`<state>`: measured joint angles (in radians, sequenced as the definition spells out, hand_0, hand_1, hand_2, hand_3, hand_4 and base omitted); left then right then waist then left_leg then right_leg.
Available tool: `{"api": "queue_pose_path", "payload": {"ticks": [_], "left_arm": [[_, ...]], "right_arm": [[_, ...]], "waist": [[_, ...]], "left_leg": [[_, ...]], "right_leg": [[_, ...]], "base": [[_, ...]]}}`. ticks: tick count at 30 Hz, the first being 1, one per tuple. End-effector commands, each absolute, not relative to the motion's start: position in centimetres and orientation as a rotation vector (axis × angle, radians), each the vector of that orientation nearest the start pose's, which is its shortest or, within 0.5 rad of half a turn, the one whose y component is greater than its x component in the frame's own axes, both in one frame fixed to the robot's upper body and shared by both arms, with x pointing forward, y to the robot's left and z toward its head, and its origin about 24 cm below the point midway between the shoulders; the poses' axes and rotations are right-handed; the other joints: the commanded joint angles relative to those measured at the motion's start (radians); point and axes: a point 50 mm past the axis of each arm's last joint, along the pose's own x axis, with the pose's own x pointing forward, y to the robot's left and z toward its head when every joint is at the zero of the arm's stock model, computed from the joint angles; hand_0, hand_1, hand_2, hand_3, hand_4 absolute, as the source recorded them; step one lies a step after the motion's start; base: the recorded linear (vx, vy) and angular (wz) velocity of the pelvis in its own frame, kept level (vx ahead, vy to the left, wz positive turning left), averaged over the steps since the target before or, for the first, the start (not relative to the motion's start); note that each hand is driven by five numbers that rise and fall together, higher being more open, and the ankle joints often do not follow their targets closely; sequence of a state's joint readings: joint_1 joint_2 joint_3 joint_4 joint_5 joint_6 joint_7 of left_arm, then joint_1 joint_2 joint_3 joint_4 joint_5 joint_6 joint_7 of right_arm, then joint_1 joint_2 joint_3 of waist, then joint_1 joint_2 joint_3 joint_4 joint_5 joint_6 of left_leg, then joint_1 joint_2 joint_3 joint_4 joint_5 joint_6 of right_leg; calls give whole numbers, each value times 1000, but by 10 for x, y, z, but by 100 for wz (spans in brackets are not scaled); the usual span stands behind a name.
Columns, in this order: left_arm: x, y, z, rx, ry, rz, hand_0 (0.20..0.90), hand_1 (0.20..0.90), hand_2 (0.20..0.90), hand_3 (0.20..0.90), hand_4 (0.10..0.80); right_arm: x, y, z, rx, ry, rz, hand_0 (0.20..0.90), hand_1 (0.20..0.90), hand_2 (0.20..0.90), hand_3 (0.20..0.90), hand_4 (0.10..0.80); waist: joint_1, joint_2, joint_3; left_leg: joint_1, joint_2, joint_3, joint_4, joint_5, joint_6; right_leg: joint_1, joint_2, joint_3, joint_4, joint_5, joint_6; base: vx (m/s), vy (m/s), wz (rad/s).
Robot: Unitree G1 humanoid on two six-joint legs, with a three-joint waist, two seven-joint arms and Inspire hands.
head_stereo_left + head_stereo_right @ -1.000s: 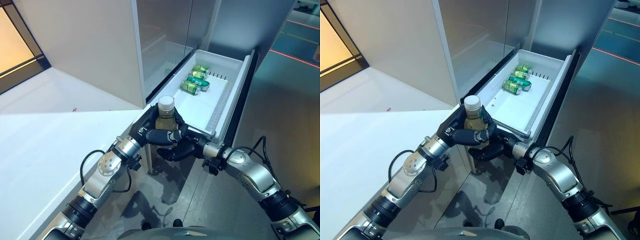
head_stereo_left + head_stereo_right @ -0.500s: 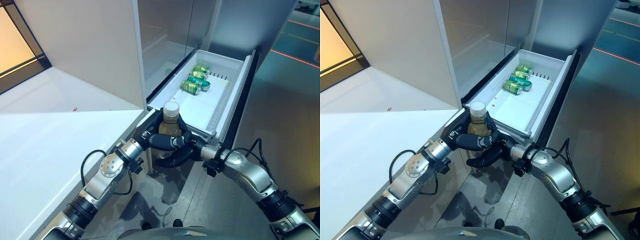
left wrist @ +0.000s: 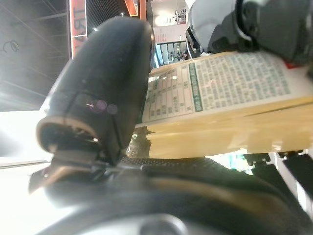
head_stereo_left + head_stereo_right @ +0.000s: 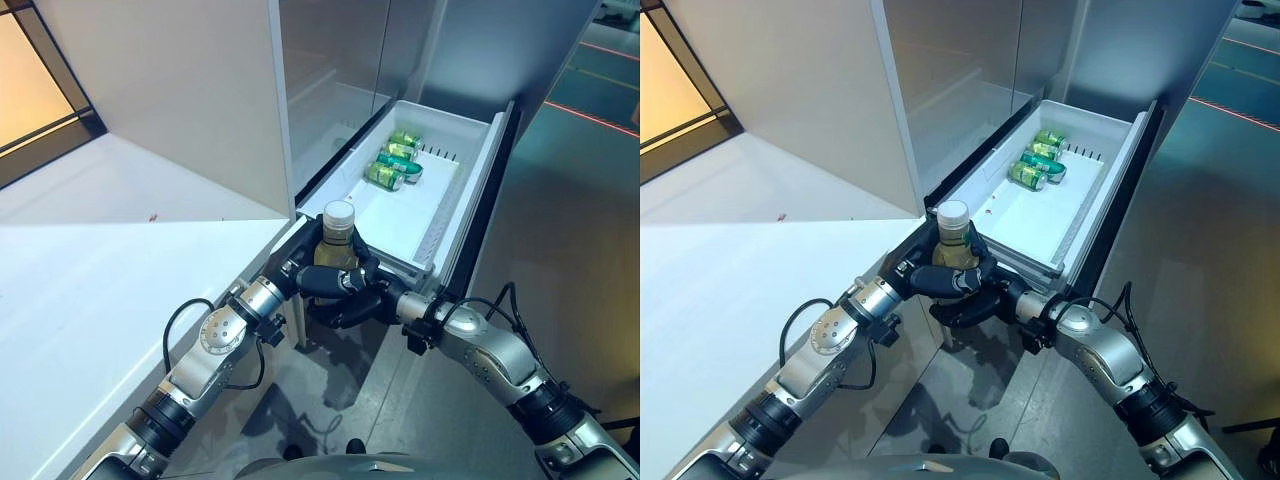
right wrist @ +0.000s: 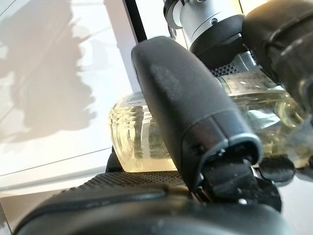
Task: Put drinks into fridge and close the fridge
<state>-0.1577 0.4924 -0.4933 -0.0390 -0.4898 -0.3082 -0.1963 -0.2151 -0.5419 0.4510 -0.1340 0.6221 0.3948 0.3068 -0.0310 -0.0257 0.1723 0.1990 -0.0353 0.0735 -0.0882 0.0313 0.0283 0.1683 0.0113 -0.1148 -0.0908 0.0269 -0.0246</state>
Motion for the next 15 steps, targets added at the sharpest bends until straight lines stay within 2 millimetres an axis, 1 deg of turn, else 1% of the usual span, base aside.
{"api": "queue_pose_path", "payload": {"ticks": [1, 9, 10, 11, 12, 15], "left_arm": [[239, 57, 146, -194, -631, -896, 300, 300, 300, 200, 100], [240, 57, 145, -188, -629, -885, 300, 300, 300, 200, 100], [241, 57, 145, -183, -631, -882, 300, 300, 300, 200, 100], [241, 57, 145, -182, -629, -877, 900, 900, 900, 900, 800], [242, 57, 145, -182, -627, -877, 900, 900, 900, 900, 800], [245, 58, 147, -206, -616, -843, 900, 900, 900, 900, 800]], "right_arm": [[270, -64, 132, 231, -32, 961, 300, 300, 300, 200, 100], [277, -69, 136, 205, -71, 888, 300, 300, 300, 200, 100], [280, -72, 140, 161, -114, 846, 300, 300, 300, 200, 100], [282, -74, 144, 127, -146, 815, 300, 300, 300, 200, 100], [283, -75, 146, 111, -157, 804, 300, 300, 300, 200, 100], [292, -86, 160, -7, -244, 681, 300, 300, 300, 200, 100]], "waist": [[0, -9, -69], [2, -7, -69], [2, -7, -70], [1, -7, -70], [1, -6, -70], [0, -5, -69]], "left_leg": [[-15, 2, 34, 7, -62, -2], [-14, 3, 34, 6, -62, -4], [-13, 3, 33, 5, -62, -4], [-13, 3, 33, 5, -61, -4], [-13, 3, 33, 5, -62, -4], [-12, 5, 34, 3, -62, -5]], "right_leg": [[-13, -9, -20, 45, -43, 68], [-9, -10, -23, 41, -42, 69], [-8, -9, -23, 40, -42, 68], [-9, -9, -23, 39, -41, 68], [-9, -9, -23, 39, -41, 68], [-7, -9, -22, 37, -40, 68]], "base": [[0, 0, 0], [0, 0, 0], [0, 0, 0], [0, 0, 0], [0, 0, 0], [0, 0, 0]]}}
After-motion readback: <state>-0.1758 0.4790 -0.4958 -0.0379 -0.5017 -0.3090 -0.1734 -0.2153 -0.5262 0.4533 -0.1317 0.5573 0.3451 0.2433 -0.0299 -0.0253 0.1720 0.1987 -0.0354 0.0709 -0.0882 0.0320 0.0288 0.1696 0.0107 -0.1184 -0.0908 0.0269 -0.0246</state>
